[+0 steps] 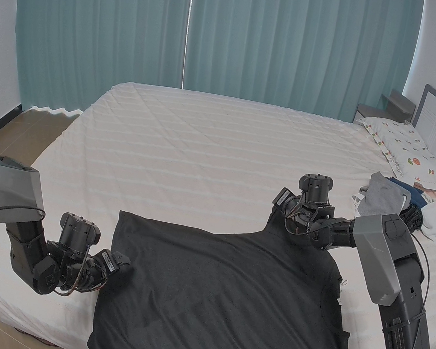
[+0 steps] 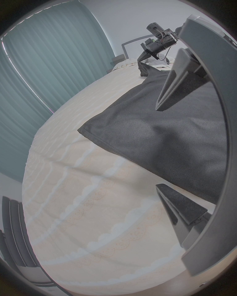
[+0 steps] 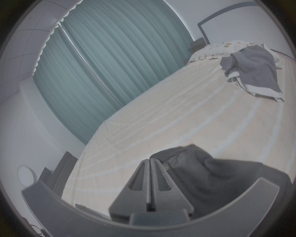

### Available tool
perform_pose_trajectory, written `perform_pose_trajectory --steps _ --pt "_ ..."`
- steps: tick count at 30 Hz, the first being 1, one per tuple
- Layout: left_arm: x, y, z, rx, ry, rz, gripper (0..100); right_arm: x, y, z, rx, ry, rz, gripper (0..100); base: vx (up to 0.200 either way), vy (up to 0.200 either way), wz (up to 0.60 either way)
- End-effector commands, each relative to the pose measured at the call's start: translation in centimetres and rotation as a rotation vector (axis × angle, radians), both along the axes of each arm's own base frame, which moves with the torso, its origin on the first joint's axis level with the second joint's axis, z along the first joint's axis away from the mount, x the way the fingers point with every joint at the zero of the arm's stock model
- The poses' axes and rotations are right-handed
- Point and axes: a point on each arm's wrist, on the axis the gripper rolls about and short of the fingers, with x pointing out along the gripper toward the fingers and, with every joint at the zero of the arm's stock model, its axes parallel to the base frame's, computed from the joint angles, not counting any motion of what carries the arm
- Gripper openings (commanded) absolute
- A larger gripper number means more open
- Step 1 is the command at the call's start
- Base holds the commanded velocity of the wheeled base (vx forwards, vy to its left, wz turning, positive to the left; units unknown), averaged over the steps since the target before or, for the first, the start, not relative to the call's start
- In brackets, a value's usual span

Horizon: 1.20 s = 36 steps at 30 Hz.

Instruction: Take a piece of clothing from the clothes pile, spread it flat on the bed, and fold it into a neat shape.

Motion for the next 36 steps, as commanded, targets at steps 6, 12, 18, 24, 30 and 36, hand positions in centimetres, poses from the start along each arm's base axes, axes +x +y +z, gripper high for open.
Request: perform_pose_trajectory --steps 6,12,18,24,30,36 --pt "0.0 0.0 -0.1 0.0 0.003 0.0 100 0.2 0.7 -1.6 -0.062 -0.076 0.034 0 0.0 0.0 0.0" --pt "0.0 0.0 -0.1 0.0 0.003 0.0 100 0.1 1.0 -1.5 -0.073 -0.077 0.041 100 0.0 0.0 0.0" --pt "0.0 0.0 -0.1 0.0 0.003 0.0 100 0.5 -1.4 0.0 -0.075 -0.076 -0.001 100 0.0 0.0 0.0" --pt "0.0 0.0 -0.1 0.001 0.002 -0.001 100 0.7 -5.3 -0.9 -0.086 -0.006 -0.046 100 0.0 0.0 0.0" --pt "0.0 0.0 -0.1 0.001 0.002 -0.001 100 0.4 -9.4 -3.0 -0.081 0.084 -0.063 100 0.0 0.0 0.0" --pt "0.0 0.0 -0.1 0.001 0.002 -0.001 100 -0.3 -10.4 -4.7 -0.089 0.137 -0.046 100 0.0 0.0 0.0"
